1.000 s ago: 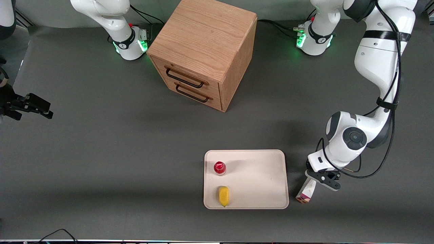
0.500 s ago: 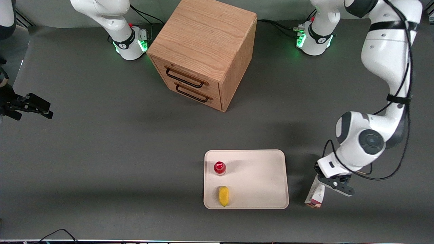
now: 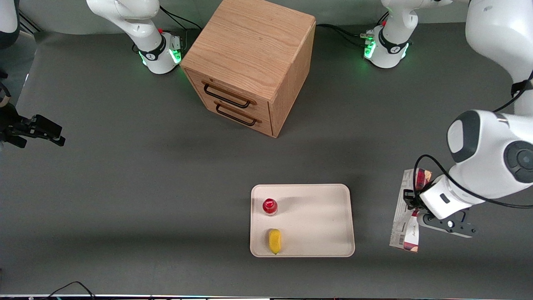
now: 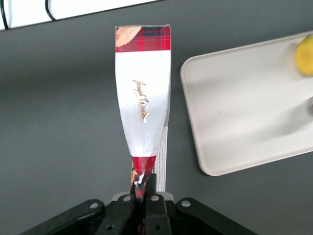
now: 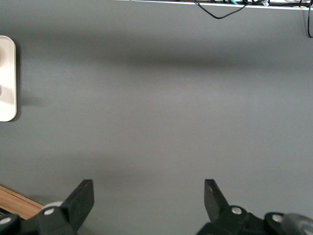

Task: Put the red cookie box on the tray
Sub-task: 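Carry the upright box with the left gripper over the tray, then lower the box onto the tray and open the left gripper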

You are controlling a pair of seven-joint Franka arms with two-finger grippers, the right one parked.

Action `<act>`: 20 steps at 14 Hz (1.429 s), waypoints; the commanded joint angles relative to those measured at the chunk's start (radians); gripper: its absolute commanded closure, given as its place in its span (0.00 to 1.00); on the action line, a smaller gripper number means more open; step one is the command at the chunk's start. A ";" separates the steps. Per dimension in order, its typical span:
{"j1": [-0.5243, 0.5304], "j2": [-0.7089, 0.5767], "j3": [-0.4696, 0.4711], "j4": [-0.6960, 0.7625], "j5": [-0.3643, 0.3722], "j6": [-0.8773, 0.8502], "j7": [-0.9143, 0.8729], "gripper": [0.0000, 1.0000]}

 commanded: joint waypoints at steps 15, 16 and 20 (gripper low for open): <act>-0.210 0.308 -0.049 0.089 0.276 0.275 -0.573 1.00; -0.210 0.310 -0.041 0.069 0.278 0.290 -0.571 1.00; -0.216 0.331 -0.009 0.023 0.278 0.407 -0.579 1.00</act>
